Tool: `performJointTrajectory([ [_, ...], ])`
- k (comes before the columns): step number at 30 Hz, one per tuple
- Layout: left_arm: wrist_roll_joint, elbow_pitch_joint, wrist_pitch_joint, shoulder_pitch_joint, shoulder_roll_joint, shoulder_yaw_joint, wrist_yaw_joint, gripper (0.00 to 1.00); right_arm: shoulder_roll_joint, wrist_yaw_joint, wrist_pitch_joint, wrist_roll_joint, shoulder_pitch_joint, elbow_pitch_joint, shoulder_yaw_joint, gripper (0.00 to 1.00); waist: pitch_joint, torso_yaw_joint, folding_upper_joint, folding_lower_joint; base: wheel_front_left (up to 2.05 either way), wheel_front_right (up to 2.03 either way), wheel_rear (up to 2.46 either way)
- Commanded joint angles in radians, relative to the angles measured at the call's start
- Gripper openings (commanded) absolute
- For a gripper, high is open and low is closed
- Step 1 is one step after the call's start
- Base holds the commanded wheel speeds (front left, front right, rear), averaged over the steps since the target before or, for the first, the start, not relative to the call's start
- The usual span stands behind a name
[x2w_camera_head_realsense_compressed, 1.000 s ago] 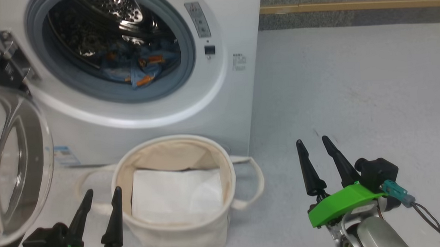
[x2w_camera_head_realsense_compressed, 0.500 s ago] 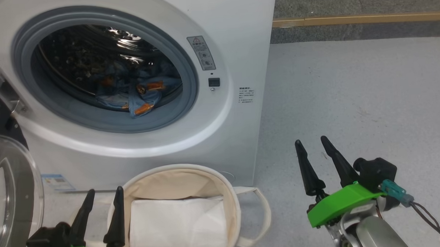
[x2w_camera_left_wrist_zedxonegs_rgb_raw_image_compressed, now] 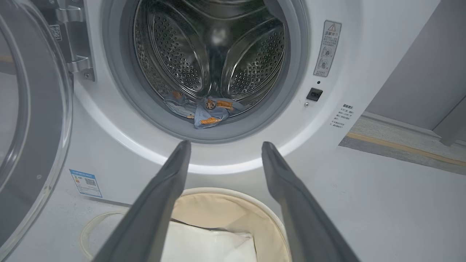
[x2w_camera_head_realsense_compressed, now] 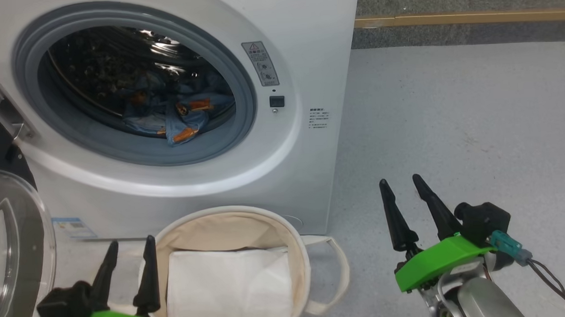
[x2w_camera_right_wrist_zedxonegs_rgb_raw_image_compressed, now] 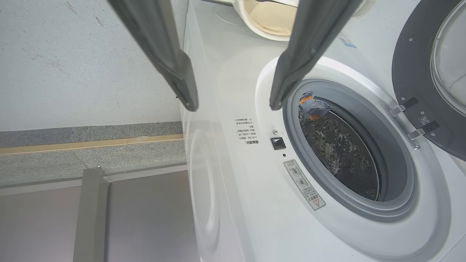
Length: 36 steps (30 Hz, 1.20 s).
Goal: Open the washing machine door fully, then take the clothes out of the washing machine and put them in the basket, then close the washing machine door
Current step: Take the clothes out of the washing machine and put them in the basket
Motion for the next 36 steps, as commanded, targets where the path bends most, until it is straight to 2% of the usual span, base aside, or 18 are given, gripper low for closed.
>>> performJointTrajectory([
  [1,0.009,-0.015,-0.006,-0.058,0.012,0.039,0.005,1.00,0.005,0.001,-0.005,-0.009,-0.041,-0.038,0.019,1.00,0.003,0.000,-0.0001,0.0000,0.00,0.00,0.00],
  [5,0.013,0.050,-0.016,-0.106,-0.009,0.030,0.003,1.00,0.007,0.001,-0.003,-0.009,-0.045,-0.043,0.031,1.00,0.020,-0.001,-0.0001,0.0000,0.00,0.00,0.00],
  [18,-0.006,0.436,-0.067,-0.446,-0.104,0.018,-0.120,1.00,-0.021,0.001,0.000,-0.006,-0.080,-0.099,0.089,1.00,0.136,-0.056,-0.0001,0.0000,0.00,0.00,0.00],
  [29,-0.012,0.773,-0.075,-0.795,-0.079,0.042,-0.224,1.00,-0.054,0.001,0.001,-0.029,-0.103,-0.183,0.079,1.00,0.303,-0.125,-0.0001,0.0000,0.00,0.00,0.00],
  [36,-0.035,0.910,-0.076,-0.959,-0.058,0.055,-0.262,1.00,-0.062,0.001,0.000,-0.051,-0.106,-0.236,0.060,1.00,0.385,-0.166,-0.0001,0.0000,0.00,0.00,0.00],
])
